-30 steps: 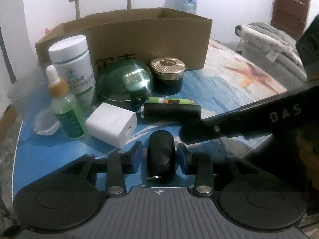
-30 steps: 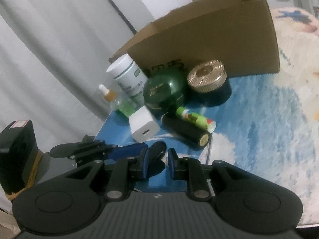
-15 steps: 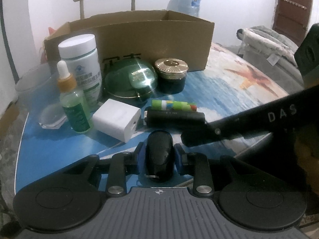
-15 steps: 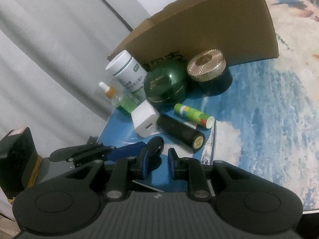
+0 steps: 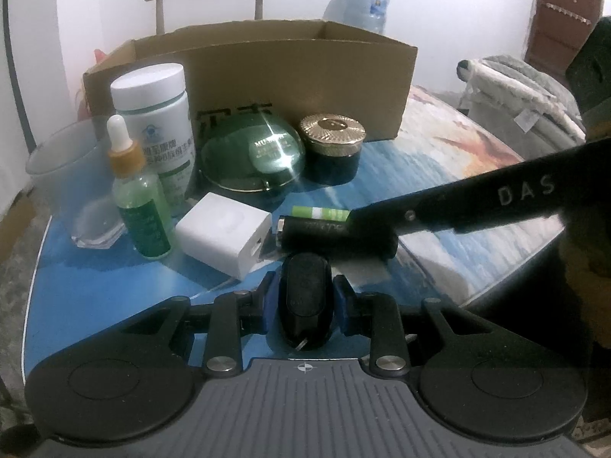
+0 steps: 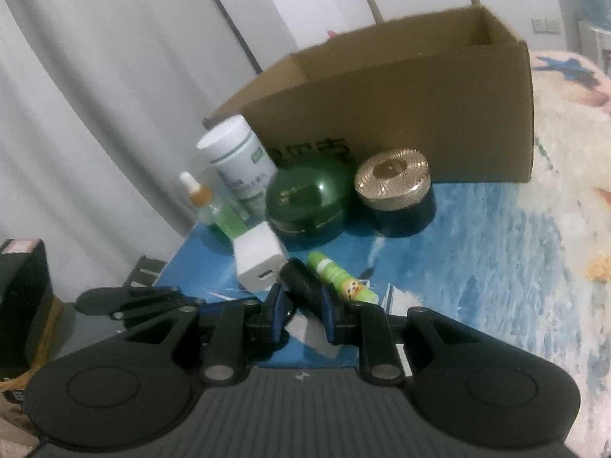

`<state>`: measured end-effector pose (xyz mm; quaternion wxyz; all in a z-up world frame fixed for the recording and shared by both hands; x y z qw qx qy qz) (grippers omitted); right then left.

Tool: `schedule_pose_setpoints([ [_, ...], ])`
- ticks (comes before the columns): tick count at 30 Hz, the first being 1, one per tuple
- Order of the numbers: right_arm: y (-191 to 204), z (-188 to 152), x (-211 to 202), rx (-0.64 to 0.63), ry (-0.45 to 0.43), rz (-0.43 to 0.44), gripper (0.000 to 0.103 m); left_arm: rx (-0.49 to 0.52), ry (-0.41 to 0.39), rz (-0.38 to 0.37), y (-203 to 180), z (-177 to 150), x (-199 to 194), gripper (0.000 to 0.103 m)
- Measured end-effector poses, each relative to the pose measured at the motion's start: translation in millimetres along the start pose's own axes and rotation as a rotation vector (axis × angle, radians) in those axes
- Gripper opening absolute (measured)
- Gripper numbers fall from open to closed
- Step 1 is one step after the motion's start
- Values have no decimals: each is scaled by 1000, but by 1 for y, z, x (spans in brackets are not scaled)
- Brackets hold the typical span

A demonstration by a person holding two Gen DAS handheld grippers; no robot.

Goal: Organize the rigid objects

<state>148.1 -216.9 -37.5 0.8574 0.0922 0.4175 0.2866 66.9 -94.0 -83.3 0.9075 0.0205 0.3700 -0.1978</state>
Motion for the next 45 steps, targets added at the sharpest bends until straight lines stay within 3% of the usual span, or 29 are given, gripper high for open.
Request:
schedule_pose_setpoints([
  [6,4,-4,2,24,37,39,24,-10,-7,-19,2,4,3,29],
  [14,-15,15,-7,38,-32,-46,24,-36,-17,-29,5,15,15,29],
  [27,-26,8,-9,91,-31,-52,24,-3,-56,31,0,26,28,30],
  [33,-27,10,-16,101,-42,-45,24,-1,-70,-7,-1,23,10,55],
  [38,-25,9,-12,89,-33,-38,24,27,-111,-47,-9,27,-5,55],
  [45,-18,4,-8,105,12,39,24,30,-53,-127,-18,26,3,54],
])
Point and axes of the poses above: each gripper's, at about its wrist camera, not at the fingertips, and x roughly the way its jaws point, y to its left, z to its top, the point moved 6 cm from there along x, roughly the way its jaws point, and after that the axes turned 4 degrees about -z, right-handed, at the moved point
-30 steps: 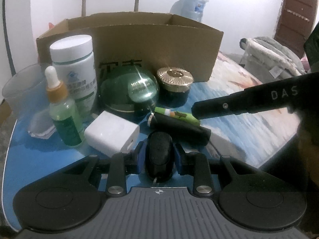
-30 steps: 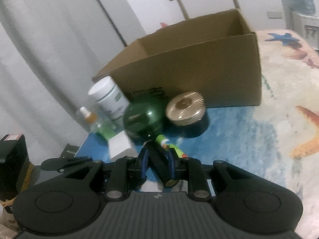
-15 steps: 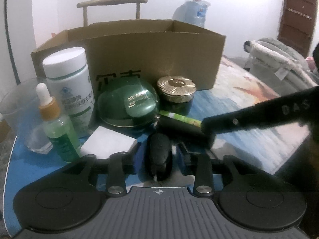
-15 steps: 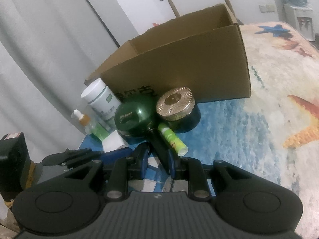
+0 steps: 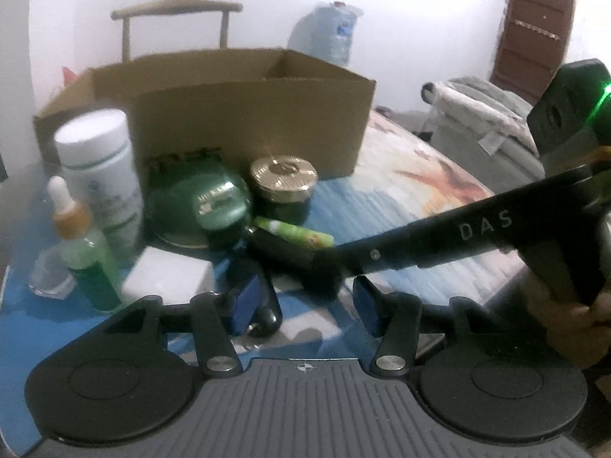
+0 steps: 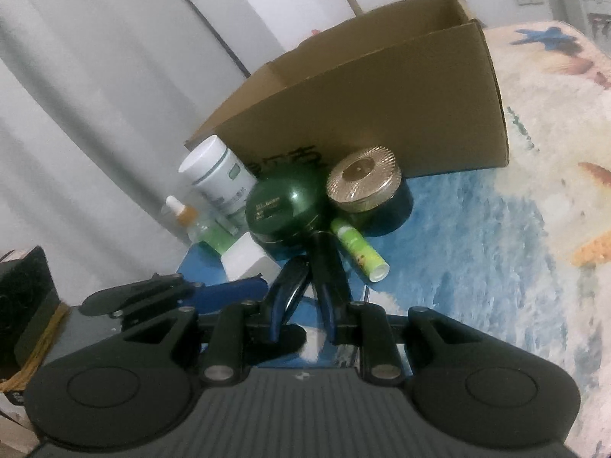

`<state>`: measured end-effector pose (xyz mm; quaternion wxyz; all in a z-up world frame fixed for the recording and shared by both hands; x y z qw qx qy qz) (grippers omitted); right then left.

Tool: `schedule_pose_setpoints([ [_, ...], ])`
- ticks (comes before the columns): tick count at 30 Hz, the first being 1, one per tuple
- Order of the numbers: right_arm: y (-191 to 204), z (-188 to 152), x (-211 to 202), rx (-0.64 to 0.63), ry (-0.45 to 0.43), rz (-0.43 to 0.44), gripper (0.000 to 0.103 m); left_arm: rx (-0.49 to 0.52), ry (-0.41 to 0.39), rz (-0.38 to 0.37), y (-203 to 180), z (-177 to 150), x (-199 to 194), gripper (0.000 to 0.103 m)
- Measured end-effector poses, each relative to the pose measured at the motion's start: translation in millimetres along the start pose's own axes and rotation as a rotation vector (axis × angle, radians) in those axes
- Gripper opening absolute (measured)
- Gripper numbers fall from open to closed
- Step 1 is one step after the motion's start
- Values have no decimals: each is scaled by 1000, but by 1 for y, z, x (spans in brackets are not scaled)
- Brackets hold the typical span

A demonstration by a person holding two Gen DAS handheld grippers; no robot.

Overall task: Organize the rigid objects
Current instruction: 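Carry the black cylinder into the cardboard box and open the right gripper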

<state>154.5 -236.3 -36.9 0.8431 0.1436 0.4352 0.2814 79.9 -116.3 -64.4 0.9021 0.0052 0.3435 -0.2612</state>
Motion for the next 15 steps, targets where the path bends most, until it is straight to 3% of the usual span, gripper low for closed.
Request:
schedule_pose_setpoints([
  [7,-14,4,10,62,25,-12,24,26,32,-29,-8,0,6,54],
  [11,-10,-1,19,110,100,89,24,47,52,-29,-12,2,10,54],
  [15,-12,3,23,91,89,38,24,62,90,1,-11,3,17,54],
])
Point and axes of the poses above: each gripper's, at about its wrist camera, not at the fingertips, and x roughly the way its jaws point, y to its left, z to its top, the point moved 6 cm from there along x, roughly the way its jaws point, and after that the axes turned 4 degrees about -z, right-handed, at the moved point
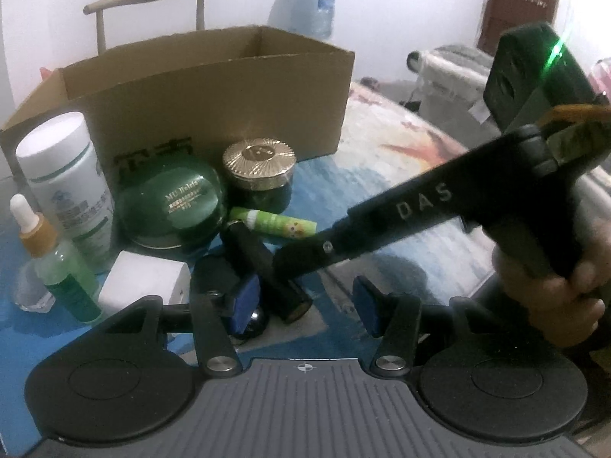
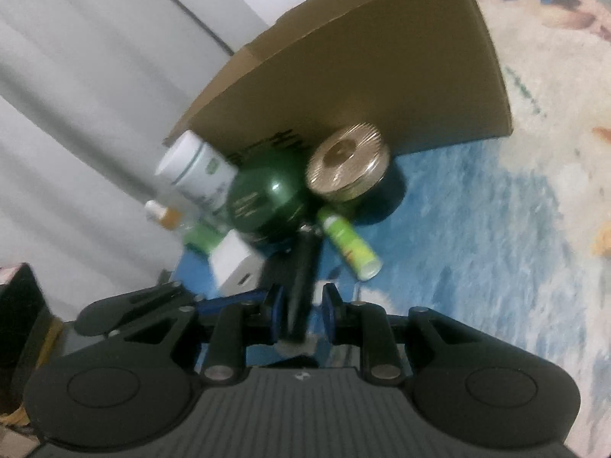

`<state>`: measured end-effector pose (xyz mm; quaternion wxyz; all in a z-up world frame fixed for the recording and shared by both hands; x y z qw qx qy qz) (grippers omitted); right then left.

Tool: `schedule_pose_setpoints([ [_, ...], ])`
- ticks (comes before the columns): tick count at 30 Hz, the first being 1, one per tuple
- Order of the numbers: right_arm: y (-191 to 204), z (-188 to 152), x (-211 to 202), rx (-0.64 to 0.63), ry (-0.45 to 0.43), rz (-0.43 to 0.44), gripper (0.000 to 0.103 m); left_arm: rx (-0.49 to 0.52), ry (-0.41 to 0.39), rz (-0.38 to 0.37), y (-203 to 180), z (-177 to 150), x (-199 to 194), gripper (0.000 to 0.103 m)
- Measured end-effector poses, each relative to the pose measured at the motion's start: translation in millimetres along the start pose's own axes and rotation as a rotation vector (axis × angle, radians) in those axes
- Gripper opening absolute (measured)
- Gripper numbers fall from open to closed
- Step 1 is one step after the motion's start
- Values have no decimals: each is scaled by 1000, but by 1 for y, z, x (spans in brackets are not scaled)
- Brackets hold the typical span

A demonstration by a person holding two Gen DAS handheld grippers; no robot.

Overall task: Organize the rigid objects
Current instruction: 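Carry the black cylinder into the cardboard box and open the right gripper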

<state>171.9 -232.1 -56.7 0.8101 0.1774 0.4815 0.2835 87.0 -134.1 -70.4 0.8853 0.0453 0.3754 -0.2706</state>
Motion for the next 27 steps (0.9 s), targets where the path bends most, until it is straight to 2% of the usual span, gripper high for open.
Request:
schedule_pose_setpoints([
  [2,-1,1,3,8,15,15,24,10,14,27,0,2,3,54],
  [9,10,-2,13,-29,52,11,24,37,58,53,-2,6,12,53],
  [12,11,-2,16,-19,65,14,24,14,110,57,2,3,23,50],
  [16,10,-1,19,-15,64,23,25,7,114,84,3,6,25,49],
  [17,10,-2,18,-15,61,25,25,5,111,87,3,6,25,47],
  [19,10,-4,16,-15,54,22,25,-5,100,94,3,6,24,38],
  [23,13,-9,6,-24,34,9,25,-14,74,82,-1,4,17,36],
  [27,27,-8,-13,-43,-11,16,25,20,4,97,-9,8,-5,36],
])
Point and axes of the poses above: each gripper's, at about its wrist camera, not at the fingertips, and x roughly the way its jaws point, y to its left, z to its top, the point moved 6 cm from there along x, roughly the way its jaws point, and after that the axes turned 4 degrees about -z, right-handed, at the moved point
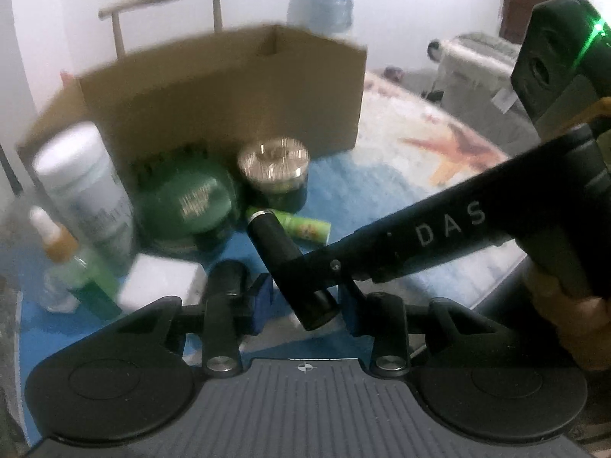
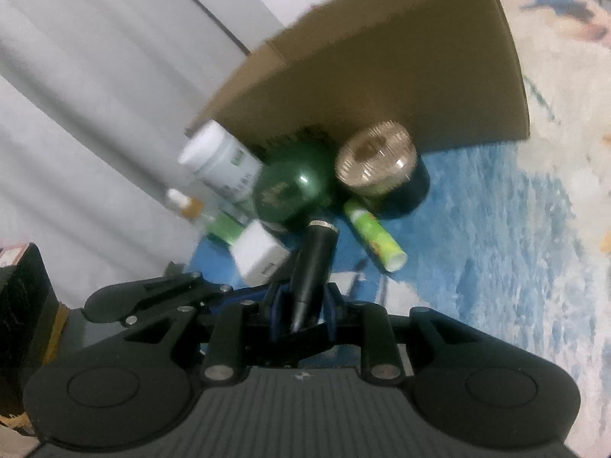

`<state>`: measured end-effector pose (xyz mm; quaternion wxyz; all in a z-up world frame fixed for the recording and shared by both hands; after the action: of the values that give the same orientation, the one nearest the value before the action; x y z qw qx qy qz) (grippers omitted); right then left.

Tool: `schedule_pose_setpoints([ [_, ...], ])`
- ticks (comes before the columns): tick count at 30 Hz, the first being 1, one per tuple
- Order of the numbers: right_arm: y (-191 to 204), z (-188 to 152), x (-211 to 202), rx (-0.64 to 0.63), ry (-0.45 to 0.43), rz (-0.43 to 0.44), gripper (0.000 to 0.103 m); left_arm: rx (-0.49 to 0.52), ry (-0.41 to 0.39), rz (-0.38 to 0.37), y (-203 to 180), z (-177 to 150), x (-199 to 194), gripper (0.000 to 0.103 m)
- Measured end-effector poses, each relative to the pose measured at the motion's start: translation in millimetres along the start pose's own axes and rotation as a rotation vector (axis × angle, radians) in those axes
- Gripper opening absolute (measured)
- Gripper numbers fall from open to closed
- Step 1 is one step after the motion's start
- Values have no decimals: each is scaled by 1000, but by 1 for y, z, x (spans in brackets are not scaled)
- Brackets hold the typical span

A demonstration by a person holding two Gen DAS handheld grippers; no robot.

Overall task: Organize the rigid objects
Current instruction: 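Carry the black cylinder into the cardboard box and open the right gripper, then move the right gripper back to the green lip balm tube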

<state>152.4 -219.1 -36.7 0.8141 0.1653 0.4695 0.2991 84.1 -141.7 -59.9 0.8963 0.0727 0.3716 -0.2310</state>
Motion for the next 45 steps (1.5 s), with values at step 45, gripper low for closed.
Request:
schedule_pose_setpoints([
  [45,26,244,75,123,38,71,25,4,0,190,177,176,-19,53],
])
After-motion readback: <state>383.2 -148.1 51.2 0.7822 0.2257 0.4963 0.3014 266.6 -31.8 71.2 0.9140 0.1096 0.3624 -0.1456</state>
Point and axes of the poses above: each gripper's, at about its wrist camera, not at the fingertips, and x roughly the way its jaws point, y to its left, z to its top, the point moved 6 cm from there along x, roughly the way its jaws point, and after that the axes turned 4 degrees about -z, right-handed, at the moved point
